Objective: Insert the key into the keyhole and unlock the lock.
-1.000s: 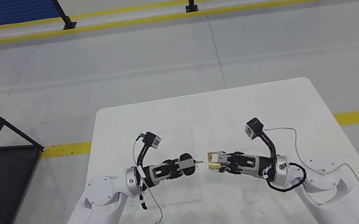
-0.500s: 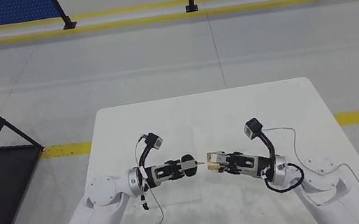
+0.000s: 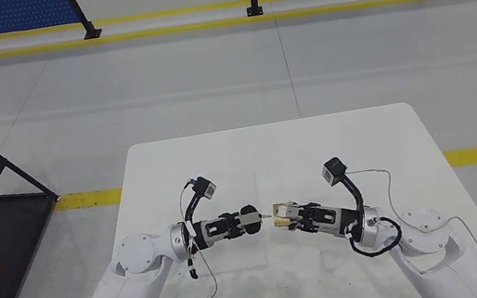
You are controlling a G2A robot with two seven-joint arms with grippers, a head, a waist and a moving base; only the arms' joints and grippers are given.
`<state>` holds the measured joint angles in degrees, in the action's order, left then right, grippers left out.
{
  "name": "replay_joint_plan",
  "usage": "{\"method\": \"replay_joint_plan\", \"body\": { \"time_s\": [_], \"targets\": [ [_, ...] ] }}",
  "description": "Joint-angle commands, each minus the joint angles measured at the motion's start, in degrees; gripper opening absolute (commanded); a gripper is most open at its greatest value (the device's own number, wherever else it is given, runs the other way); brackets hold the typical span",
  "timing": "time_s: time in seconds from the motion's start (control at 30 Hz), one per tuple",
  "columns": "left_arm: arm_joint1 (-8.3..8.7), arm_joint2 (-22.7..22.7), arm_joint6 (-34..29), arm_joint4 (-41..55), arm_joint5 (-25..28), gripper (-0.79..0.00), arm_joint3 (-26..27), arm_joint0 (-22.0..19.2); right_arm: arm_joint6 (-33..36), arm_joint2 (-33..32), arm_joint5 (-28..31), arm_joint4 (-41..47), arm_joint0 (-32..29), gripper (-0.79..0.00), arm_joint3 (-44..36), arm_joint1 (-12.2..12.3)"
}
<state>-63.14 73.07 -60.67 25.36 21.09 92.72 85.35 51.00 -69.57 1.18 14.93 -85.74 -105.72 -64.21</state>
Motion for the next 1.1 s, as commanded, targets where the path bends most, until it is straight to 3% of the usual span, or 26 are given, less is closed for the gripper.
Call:
{"method": "replay_joint_plan", "body": {
  "time_s": [0.0, 1.07],
  "targets": [
    [0.03, -0.1, 0.0, 0.1, 0.1, -0.785, 0.0, 0.0, 0.0, 0.1, 0.0, 0.0, 0.1, -0.785, 0.0, 0.0],
    [0.58, -1.1, 1.1, 0.5, 0.3, -0.785, 0.0, -0.4, -0.6, 1.2, 0.7, 0.3, 0.2, -0.785, 0.0, 0.7]
  ]
}}
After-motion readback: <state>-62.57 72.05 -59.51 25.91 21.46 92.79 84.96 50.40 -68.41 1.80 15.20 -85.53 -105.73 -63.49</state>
